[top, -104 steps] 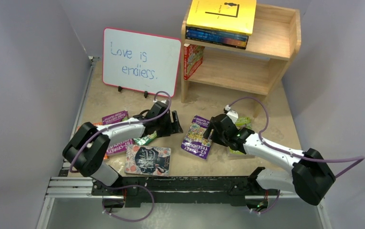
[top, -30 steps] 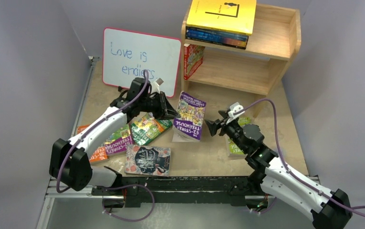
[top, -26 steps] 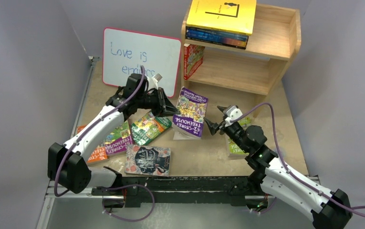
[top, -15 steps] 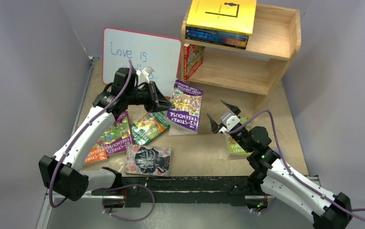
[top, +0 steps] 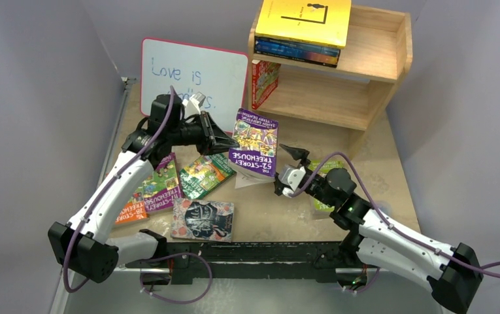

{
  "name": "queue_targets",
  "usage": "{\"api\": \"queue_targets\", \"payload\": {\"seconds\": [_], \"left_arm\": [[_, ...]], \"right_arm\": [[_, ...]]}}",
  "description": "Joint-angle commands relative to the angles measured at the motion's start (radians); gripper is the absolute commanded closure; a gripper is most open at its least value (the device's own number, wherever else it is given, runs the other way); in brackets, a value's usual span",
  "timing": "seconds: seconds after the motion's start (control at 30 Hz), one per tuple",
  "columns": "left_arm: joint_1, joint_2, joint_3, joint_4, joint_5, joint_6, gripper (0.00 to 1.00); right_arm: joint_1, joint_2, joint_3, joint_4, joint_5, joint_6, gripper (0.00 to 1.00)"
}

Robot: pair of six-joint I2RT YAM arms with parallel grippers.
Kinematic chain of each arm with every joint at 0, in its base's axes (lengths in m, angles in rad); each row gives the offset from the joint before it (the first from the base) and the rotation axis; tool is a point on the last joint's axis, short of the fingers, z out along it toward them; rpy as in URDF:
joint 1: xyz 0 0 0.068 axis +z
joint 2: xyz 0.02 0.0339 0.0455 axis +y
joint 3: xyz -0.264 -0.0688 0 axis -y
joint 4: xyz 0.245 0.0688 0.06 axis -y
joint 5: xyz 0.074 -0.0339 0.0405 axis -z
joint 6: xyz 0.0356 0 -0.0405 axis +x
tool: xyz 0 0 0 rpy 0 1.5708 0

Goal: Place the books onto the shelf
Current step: Pick up the book from the center of the board.

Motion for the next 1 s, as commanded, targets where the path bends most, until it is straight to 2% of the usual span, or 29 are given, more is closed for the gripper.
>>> {"api": "queue_targets", "payload": {"seconds": [0.0, 0.17, 0.4, 0.53, 0.67, 0.73, 0.8, 0.83, 0.97], "left_arm": [[0.009, -0.062, -0.008, 0.082, 0.051, -0.070, 1.00], [0.009, -0.061, -0.012, 0.023, 0.036, -0.047, 1.00], [0.010, -0.053, -0.018, -0.028, 0.026, -0.009, 1.00], [0.010, -0.049, -0.034, -0.049, 0.016, 0.013, 1.00], [0.010, -0.050, -0.054, -0.052, 0.012, 0.021, 1.00], [0.010, -0.050, -0.060, -0.056, 0.007, 0.029, 0.88], [0.010, -0.050, -0.060, -0.069, -0.017, 0.052, 0.70], [0.012, -0.048, -0.044, -0.091, -0.048, 0.080, 0.63], [0.020, -0.046, 0.034, -0.239, -0.281, 0.234, 0.50]], "right_arm": [[0.006, 0.001, 0.044, 0.188, -0.124, -0.038, 0.22], [0.006, 0.000, 0.047, 0.236, -0.197, -0.030, 0.22], [0.006, 0.038, 0.085, 0.171, -0.284, -0.044, 0.27], [0.006, 0.061, 0.102, 0.159, -0.319, -0.040, 0.42], [0.006, 0.078, 0.115, 0.136, -0.338, -0.026, 0.66], [0.006, 0.083, 0.120, 0.122, -0.342, -0.013, 0.81], [0.006, 0.088, 0.127, 0.103, -0.340, 0.005, 0.96], [0.006, 0.089, 0.129, 0.093, -0.337, 0.016, 1.00], [0.006, 0.084, 0.121, 0.081, -0.306, 0.175, 1.00]]}}
